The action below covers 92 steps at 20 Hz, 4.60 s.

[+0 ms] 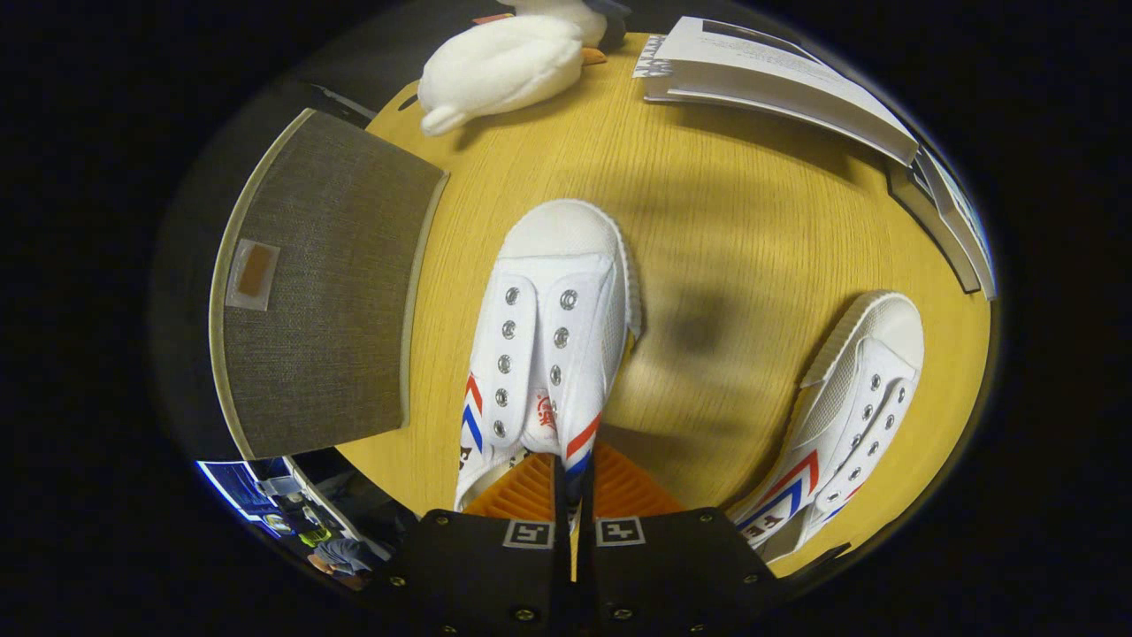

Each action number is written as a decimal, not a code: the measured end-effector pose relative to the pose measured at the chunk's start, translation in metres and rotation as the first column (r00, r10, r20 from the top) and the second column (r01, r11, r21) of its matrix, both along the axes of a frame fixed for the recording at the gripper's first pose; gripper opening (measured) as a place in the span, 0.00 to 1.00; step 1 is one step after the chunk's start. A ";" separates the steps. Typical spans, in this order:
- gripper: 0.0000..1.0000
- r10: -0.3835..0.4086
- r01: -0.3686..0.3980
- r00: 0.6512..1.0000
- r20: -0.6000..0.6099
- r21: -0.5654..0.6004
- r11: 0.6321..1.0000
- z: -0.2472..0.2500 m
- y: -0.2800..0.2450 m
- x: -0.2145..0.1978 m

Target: Open the storage box then place both shoes into the box .Put the left shoe in first, then the right shoe, with the right side of both shoes facing outward in a uniform manner.

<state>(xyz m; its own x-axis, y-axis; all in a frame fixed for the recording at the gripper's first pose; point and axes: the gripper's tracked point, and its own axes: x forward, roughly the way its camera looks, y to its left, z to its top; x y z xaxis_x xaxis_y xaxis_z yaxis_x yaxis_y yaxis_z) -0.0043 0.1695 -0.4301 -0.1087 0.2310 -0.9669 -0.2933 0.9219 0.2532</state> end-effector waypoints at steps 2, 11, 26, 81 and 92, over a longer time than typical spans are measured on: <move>0.03 -0.003 0.004 1.000 -0.008 0.024 1.000 0.014 0.004 -0.003; 0.03 0.048 -0.051 0.996 0.072 0.051 0.997 0.114 0.012 0.007; 0.02 0.131 -0.158 0.978 0.162 0.166 0.973 0.205 0.117 0.029; 0.95 -0.153 0.133 0.960 0.235 0.101 0.986 0.172 -0.066 0.054; 0.95 -0.244 0.250 0.954 0.173 -0.015 0.968 0.098 -0.149 0.025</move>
